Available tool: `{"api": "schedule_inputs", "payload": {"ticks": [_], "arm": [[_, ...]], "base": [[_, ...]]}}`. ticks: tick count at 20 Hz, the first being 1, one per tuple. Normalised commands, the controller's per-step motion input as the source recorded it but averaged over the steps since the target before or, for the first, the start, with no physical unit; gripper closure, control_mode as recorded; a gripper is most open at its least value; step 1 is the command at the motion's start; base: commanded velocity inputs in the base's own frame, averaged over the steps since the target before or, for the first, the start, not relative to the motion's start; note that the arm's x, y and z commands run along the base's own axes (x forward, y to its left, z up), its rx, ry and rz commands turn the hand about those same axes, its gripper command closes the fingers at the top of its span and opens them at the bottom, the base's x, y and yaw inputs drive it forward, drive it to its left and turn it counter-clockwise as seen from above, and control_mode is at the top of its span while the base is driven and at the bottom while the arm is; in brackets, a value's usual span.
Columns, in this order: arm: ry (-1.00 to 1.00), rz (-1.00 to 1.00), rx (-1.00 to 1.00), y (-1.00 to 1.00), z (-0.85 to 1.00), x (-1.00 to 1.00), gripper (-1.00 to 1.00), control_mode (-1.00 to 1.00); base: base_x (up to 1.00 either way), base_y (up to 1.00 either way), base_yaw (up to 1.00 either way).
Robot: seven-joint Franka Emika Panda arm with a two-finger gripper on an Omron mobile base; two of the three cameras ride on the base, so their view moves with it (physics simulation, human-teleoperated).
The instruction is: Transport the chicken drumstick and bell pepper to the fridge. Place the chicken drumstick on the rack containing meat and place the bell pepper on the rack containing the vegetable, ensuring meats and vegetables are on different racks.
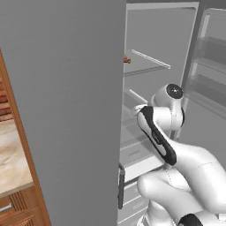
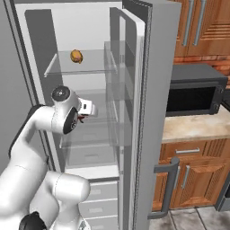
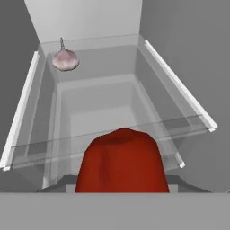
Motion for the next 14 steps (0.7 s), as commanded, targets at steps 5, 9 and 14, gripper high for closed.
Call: {"api": "schedule_inputs", "payload": {"ticks": [5,9,14], "arm": [[0.11,0.02,0.00,-0.02,-0.20,0.76,1.00,-1.00],[0.09,0.06,0.00,-0.09,-0.19,0.69,1.00,-1.00],[0.05,0.06,0.00,-0.10,-0.31,0.65,1.00,-1.00]], "base": [[0.00,0.00,0.00],[0.00,0.00,0.00],[0.00,0.00,0.00]]}}
